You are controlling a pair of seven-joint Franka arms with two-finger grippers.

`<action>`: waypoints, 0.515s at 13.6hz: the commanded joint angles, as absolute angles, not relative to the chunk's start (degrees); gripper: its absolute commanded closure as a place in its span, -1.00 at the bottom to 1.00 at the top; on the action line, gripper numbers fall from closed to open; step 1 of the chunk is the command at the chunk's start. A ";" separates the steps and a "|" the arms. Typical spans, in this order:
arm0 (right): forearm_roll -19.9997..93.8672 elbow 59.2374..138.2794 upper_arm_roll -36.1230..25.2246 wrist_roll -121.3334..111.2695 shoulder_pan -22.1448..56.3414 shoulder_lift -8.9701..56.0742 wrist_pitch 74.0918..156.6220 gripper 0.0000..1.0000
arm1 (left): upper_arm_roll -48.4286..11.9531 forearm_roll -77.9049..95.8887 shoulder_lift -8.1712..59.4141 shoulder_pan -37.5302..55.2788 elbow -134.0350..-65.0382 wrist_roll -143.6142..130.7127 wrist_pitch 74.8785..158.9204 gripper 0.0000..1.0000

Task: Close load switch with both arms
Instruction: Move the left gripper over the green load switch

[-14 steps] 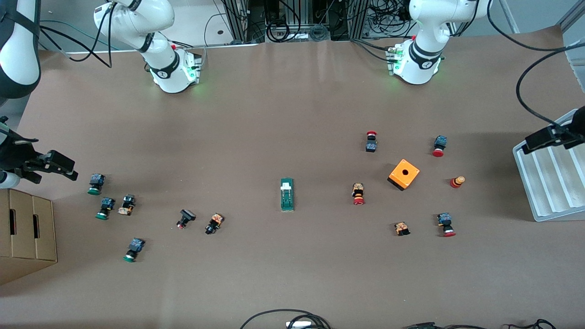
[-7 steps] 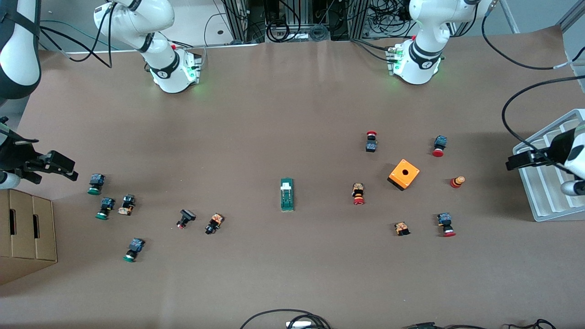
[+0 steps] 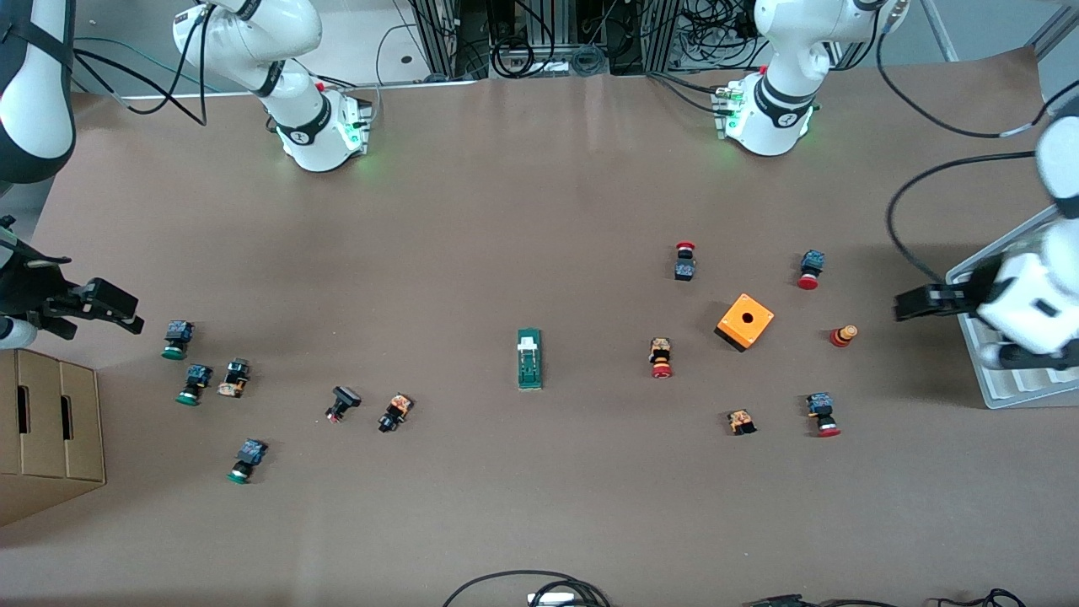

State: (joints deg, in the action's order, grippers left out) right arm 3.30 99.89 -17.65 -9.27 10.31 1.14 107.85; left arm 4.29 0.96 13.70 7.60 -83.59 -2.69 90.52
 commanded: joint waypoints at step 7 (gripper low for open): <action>1.67 99.40 -17.93 -9.67 10.20 1.58 108.19 -1.00 | 4.57 1.23 15.29 22.93 -82.62 -29.42 101.49 -1.00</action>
State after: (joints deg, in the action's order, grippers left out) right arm 3.30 99.89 -17.71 -9.27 10.23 1.38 107.85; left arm 3.98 0.99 14.12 21.16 -83.50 -24.89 98.70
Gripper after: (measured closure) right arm 0.000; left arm 0.000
